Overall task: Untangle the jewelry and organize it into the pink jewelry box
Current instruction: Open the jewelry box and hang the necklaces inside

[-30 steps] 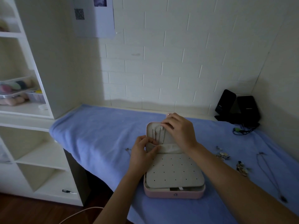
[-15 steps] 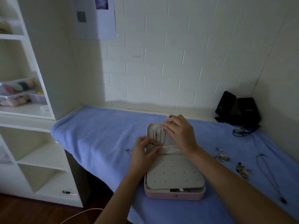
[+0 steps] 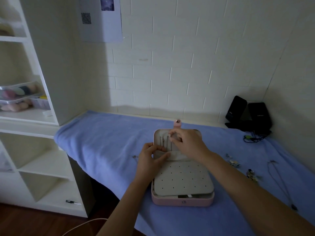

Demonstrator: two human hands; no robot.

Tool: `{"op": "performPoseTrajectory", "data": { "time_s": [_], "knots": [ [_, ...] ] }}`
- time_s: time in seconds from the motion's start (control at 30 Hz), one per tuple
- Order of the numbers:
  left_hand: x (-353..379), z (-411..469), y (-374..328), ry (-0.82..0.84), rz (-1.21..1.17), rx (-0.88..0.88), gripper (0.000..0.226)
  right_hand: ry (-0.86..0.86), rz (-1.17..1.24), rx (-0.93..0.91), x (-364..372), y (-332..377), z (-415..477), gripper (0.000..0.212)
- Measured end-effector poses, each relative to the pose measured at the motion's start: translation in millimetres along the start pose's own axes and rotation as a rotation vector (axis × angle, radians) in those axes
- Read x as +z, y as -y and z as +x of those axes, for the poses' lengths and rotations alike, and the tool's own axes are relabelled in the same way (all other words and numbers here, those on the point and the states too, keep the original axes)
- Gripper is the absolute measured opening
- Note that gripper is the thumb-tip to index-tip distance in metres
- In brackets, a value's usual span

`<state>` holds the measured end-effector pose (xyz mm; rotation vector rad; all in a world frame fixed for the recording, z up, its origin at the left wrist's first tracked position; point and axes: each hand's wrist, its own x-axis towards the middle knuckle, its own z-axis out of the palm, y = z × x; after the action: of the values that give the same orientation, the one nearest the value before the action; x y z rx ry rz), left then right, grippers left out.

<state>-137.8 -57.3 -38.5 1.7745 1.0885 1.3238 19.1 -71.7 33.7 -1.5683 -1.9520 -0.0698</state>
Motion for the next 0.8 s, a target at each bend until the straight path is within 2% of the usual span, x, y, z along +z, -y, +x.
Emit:
{"op": "performPoseTrajectory", "data": {
  "time_s": [0.1, 0.2, 0.37, 0.5, 0.57, 0.7, 0.8],
  "knots": [
    [-1, -1, -2, 0.005, -0.008, 0.000, 0.011, 0.150, 0.088, 0.066, -13, 5, 1, 0.024],
    [-1, -2, -5, 0.016, 0.024, -0.007, 0.014, 0.191, 0.178, 0.063, -24, 5, -2, 0.023],
    [-1, 4, -3, 0.048, 0.104, -0.046, 0.010, 0.005, 0.239, 0.082, -40, -9, -18, 0.012],
    [-14, 17, -18, 0.048, 0.020, -0.098, 0.019, -0.122, 0.246, 0.126, -54, -24, -29, 0.024],
    [-35, 31, -29, 0.038, 0.044, -0.076, 0.023, -0.129, 0.214, 0.156, -59, -29, -33, 0.024],
    [-90, 55, -39, 0.016, 0.128, -0.068, 0.004, 0.051, 0.056, 0.190, -50, -32, -37, 0.012],
    [-133, 66, -32, 0.018, 0.193, -0.151, 0.009, 0.168, 0.011, 0.181, -36, -22, -32, 0.014]
  ]
}}
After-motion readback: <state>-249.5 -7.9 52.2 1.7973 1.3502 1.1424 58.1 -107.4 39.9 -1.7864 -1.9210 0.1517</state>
